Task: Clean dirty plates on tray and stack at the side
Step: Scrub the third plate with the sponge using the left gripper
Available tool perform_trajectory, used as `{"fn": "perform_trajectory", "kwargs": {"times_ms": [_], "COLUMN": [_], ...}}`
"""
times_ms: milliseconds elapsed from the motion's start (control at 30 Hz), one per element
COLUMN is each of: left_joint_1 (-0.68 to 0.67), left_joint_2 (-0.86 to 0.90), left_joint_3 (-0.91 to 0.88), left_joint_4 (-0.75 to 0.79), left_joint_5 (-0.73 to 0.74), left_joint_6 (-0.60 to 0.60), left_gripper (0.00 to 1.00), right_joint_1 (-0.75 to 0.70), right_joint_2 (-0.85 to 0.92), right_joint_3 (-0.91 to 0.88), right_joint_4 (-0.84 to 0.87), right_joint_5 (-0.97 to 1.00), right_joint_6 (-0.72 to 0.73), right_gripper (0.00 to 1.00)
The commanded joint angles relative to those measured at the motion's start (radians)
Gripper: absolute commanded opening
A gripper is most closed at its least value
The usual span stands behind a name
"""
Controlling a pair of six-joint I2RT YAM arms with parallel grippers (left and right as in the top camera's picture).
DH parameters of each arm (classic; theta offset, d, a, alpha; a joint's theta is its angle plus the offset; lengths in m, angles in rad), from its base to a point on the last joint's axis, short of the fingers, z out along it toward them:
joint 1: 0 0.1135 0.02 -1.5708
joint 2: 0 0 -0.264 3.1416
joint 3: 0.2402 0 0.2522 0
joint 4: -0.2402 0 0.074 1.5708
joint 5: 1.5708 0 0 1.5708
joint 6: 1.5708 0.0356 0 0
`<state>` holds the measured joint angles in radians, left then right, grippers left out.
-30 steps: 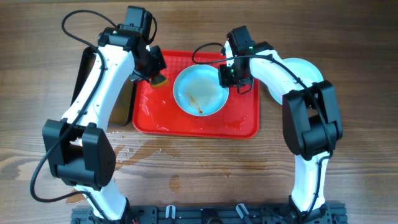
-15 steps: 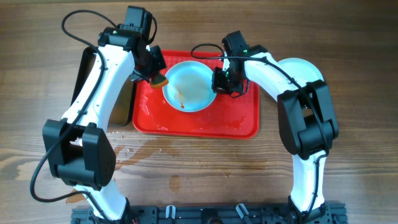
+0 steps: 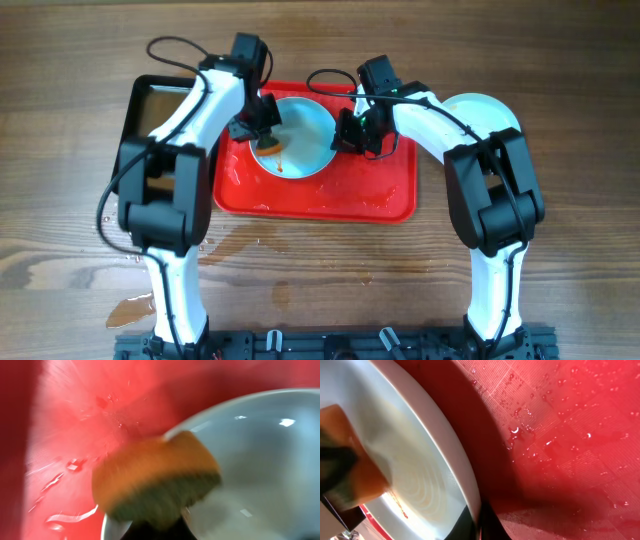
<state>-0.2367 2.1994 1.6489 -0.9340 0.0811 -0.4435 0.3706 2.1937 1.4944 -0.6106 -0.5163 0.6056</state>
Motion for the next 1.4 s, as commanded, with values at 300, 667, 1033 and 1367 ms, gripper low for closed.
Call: {"fn": "perform_trajectory", "kwargs": {"times_ms": [300,667,1033,1367], "left_joint_1": [-0.076,-0.077,-0.134,-0.164], "left_joint_2": [0.12,0.122,0.122,0.126], "left_joint_3": [0.004,0.004,0.004,0.004], "left_joint_4": [-0.138,0.034,-0.233,0.136], "left_joint_5": [0.414,-0.36,0.134,0.235], "left_joint_6": [0.395,-0.222,0.166,0.378], "left_gripper": [0.04,0.04,0.04,0.04], "right_joint_1": [0.006,0.006,0.006,0.006], "right_joint_2": [0.041,0.041,0.041,0.041], "right_joint_3": [-0.034,-0.034,-0.034,-0.034], "right_joint_4": [0.008,0.008,0.016,0.015], "right_joint_5": [0.028,0.021,0.019,0.01], "right_joint_6": [-0.004,-0.016,-0.02,-0.03], "right_gripper": [0.04,0.04,0.04,0.04]}}
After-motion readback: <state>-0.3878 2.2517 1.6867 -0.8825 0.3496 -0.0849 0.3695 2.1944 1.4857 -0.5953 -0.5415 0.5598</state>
